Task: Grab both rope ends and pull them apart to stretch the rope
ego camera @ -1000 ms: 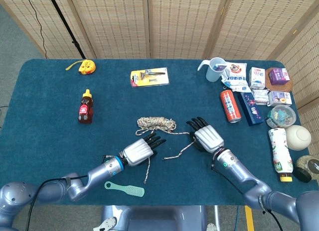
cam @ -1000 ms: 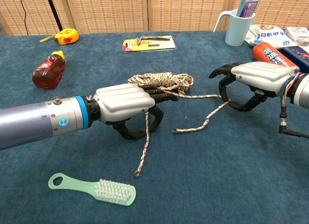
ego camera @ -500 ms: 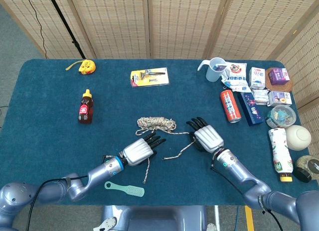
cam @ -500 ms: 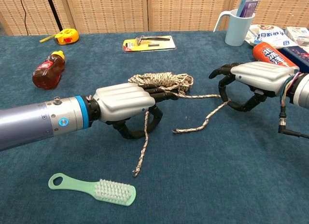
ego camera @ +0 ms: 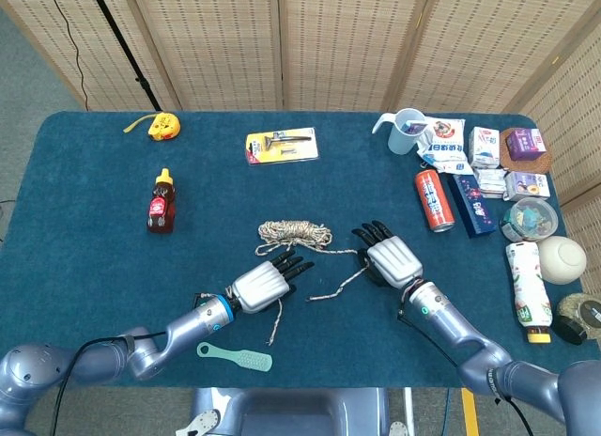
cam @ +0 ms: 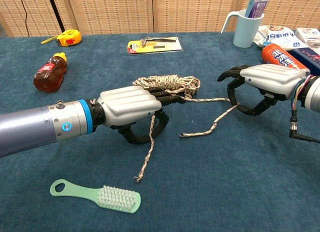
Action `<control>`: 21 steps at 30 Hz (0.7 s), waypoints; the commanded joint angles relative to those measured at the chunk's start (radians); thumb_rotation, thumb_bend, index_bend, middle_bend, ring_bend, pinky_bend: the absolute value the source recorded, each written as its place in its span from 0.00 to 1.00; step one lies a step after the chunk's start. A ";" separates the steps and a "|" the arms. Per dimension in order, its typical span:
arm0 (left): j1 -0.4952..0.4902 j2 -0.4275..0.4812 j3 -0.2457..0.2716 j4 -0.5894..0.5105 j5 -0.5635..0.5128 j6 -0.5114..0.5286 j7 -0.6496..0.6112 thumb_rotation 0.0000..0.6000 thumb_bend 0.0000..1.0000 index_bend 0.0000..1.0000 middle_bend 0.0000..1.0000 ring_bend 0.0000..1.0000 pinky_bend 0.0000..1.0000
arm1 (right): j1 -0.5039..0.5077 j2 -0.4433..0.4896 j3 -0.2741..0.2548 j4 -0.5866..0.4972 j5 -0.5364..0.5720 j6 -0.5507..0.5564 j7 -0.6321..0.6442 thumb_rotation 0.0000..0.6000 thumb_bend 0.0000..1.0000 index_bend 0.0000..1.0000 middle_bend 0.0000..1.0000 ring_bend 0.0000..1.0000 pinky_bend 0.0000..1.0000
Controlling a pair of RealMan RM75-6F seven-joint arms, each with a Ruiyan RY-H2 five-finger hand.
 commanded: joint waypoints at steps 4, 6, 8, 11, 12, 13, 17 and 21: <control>0.006 0.011 0.000 -0.005 -0.002 0.011 -0.009 1.00 0.38 0.62 0.00 0.00 0.00 | 0.001 0.001 0.001 -0.004 0.000 -0.001 -0.001 1.00 0.57 0.59 0.13 0.04 0.00; 0.009 0.018 0.000 -0.010 -0.003 0.017 -0.015 1.00 0.38 0.62 0.00 0.00 0.00 | 0.000 0.003 0.001 -0.008 0.001 0.000 -0.002 1.00 0.57 0.59 0.13 0.04 0.00; 0.014 0.028 0.001 -0.017 -0.003 0.026 -0.020 1.00 0.38 0.62 0.00 0.00 0.00 | -0.001 0.005 0.002 -0.012 0.001 0.002 -0.005 1.00 0.57 0.60 0.13 0.04 0.00; 0.028 0.055 0.004 -0.034 -0.002 0.052 -0.037 1.00 0.38 0.63 0.00 0.00 0.00 | -0.003 0.013 0.006 -0.023 0.003 0.011 -0.008 1.00 0.57 0.60 0.13 0.04 0.00; 0.034 0.066 0.005 -0.040 -0.002 0.062 -0.043 1.00 0.38 0.63 0.00 0.00 0.00 | -0.004 0.018 0.008 -0.027 0.003 0.014 -0.011 1.00 0.57 0.60 0.13 0.04 0.00; 0.038 0.074 0.006 -0.045 -0.001 0.067 -0.047 1.00 0.39 0.63 0.00 0.00 0.00 | -0.005 0.021 0.008 -0.031 0.002 0.016 -0.015 1.00 0.57 0.60 0.13 0.04 0.00; 0.062 0.113 0.004 -0.058 -0.009 0.102 -0.064 1.00 0.39 0.63 0.00 0.00 0.00 | -0.010 0.040 0.006 -0.049 -0.001 0.027 -0.031 1.00 0.57 0.60 0.14 0.04 0.00; 0.082 0.147 -0.002 -0.071 -0.022 0.126 -0.081 1.00 0.39 0.64 0.00 0.00 0.00 | -0.014 0.057 0.006 -0.068 -0.003 0.036 -0.042 1.00 0.57 0.60 0.14 0.04 0.00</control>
